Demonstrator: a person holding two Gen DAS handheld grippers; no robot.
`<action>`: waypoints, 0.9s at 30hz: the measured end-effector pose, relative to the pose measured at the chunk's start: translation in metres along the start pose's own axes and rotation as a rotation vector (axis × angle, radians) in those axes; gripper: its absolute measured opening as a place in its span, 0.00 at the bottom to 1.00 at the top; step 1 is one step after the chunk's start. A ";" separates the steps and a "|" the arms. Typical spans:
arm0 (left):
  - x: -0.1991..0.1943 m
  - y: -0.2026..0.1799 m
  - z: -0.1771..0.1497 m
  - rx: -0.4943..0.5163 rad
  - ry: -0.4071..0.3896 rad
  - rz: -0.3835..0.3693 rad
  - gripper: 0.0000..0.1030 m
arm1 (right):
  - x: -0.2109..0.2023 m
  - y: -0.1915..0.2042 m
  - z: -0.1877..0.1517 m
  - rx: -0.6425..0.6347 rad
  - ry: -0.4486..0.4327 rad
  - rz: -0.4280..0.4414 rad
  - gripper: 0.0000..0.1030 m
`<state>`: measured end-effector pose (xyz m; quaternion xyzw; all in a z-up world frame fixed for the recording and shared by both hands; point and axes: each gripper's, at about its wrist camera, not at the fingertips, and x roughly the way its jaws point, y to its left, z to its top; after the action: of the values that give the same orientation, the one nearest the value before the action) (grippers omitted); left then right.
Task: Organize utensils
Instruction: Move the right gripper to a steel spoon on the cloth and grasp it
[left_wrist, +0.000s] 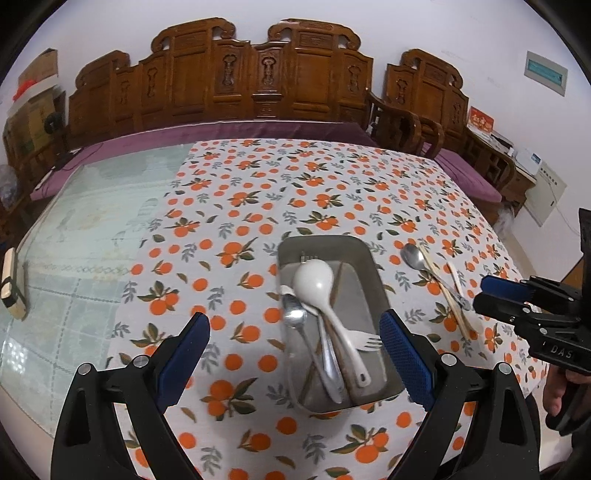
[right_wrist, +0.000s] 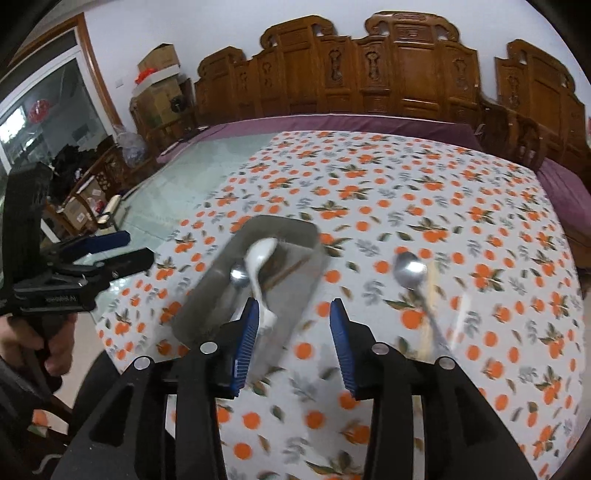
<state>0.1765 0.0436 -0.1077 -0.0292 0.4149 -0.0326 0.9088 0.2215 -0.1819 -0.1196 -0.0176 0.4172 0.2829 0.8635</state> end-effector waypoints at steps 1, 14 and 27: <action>0.001 -0.003 0.000 0.002 0.000 -0.005 0.87 | -0.002 -0.005 -0.003 -0.002 0.002 -0.015 0.41; 0.030 -0.051 0.000 0.046 0.036 -0.063 0.87 | 0.005 -0.088 -0.041 0.058 0.089 -0.131 0.42; 0.048 -0.063 0.005 0.060 0.061 -0.065 0.87 | 0.089 -0.112 -0.006 -0.005 0.198 -0.109 0.34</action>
<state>0.2090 -0.0231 -0.1357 -0.0141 0.4400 -0.0753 0.8947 0.3172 -0.2355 -0.2111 -0.0701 0.4982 0.2334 0.8321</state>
